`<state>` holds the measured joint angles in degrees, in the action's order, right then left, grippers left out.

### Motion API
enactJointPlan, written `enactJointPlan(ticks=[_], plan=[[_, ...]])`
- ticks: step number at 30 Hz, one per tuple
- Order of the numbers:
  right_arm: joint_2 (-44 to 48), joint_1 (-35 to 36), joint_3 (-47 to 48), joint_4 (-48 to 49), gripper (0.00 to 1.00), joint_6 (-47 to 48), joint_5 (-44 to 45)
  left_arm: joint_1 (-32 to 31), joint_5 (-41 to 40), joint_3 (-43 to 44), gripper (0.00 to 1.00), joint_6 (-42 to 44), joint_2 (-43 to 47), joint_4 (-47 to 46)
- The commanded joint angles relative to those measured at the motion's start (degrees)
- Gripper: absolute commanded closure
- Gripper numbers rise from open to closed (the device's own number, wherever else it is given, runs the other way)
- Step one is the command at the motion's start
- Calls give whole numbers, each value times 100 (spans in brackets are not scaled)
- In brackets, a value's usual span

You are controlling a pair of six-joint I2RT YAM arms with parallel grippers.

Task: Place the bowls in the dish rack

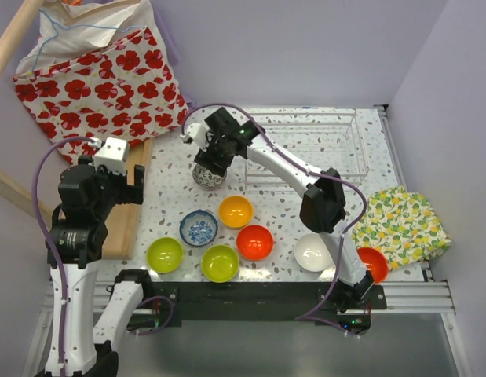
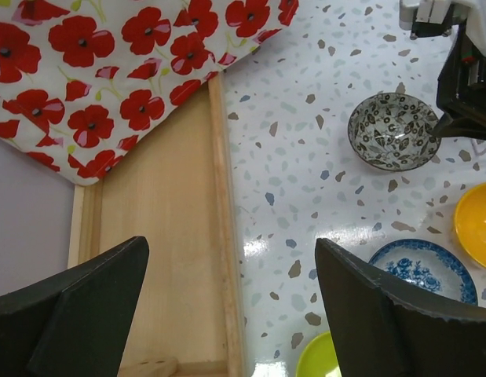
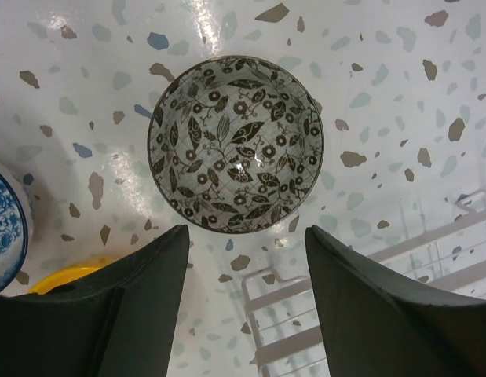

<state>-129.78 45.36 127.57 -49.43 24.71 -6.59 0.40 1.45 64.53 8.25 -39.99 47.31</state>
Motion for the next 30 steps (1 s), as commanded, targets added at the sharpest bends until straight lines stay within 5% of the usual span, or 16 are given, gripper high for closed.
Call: enactJointPlan(ticks=[1, 30], plan=[[-144, 192, 330, 240, 36, -80, -123, 337, 118, 59, 8, -210, -167, -73], [-1111, 596, 550, 733, 38, -423, 641, 953, 883, -37, 8, -324, -519, -117]])
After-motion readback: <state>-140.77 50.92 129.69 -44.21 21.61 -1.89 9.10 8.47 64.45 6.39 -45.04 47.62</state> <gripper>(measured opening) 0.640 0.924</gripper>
